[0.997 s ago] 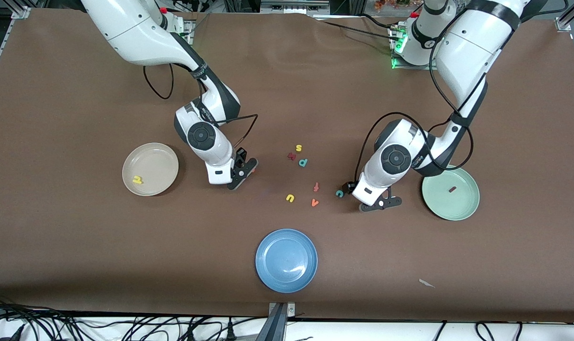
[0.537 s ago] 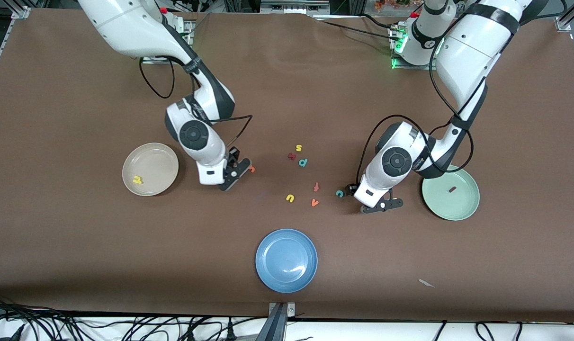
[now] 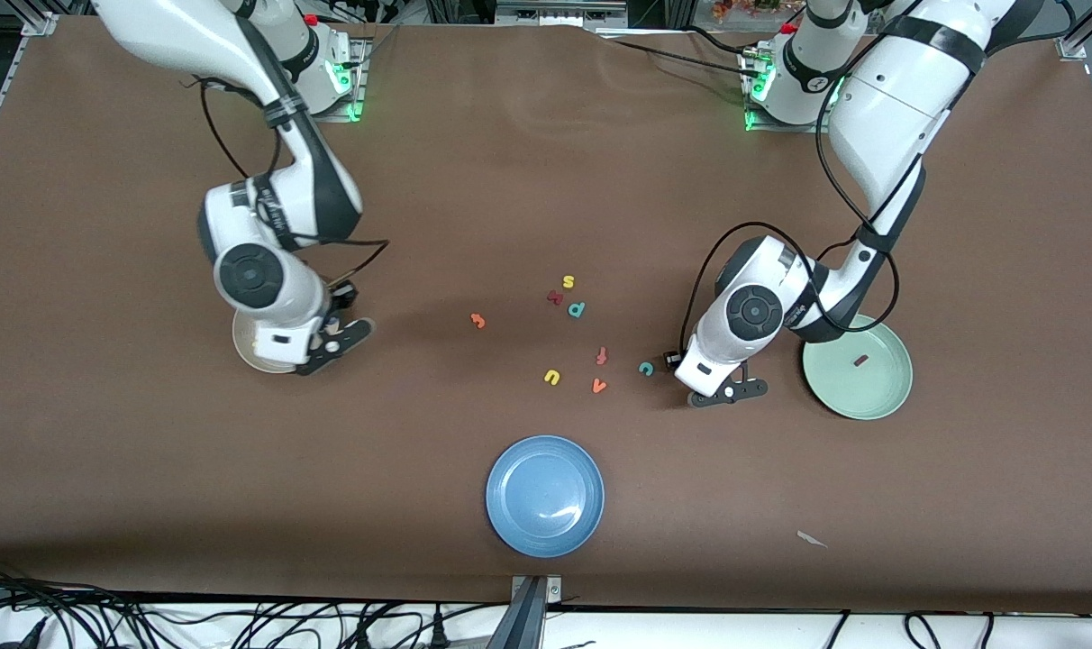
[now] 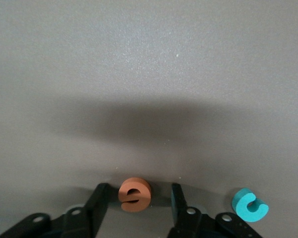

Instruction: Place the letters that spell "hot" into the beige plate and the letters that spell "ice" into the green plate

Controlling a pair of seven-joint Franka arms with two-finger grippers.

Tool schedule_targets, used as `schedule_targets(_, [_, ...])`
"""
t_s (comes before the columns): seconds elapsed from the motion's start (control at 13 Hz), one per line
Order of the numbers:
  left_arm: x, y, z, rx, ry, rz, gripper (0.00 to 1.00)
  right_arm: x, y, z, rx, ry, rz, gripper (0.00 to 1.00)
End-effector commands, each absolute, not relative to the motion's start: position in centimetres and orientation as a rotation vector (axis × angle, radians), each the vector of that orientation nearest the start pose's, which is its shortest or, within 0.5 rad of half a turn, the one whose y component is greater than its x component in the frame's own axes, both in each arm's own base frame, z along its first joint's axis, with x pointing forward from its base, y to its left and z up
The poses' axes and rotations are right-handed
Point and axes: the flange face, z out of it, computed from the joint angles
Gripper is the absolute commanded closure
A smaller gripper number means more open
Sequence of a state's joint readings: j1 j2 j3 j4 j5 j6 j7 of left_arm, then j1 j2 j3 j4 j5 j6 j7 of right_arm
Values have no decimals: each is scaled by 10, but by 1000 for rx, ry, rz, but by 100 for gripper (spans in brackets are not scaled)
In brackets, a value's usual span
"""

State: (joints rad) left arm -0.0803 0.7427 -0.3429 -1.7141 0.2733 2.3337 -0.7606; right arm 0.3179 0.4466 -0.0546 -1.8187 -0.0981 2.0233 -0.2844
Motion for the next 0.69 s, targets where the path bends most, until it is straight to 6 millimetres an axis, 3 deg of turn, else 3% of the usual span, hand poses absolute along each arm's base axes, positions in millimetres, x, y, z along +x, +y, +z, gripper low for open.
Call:
schedule_targets(0.0, [617, -252, 169, -3115, -304, 108, 48, 593, 120, 255, -3104, -880, 477, 76])
schedule_targets(0.31, [618, -250, 169, -3114, -306, 108, 58, 587, 100, 225, -3113, -846, 469, 70])
schedule_targets(0.38, [618, -249, 169, -3109, -296, 100, 59, 587, 100, 224, -3114, -841, 469, 59])
schedule_targets(0.46, [618, -250, 168, -3109, -291, 101, 59, 587, 100, 225, -3115, -835, 468, 40])
schedule_targets(0.61, [618, -249, 167, -3108, -290, 103, 62, 587, 101, 230, -3121, -819, 465, 30])
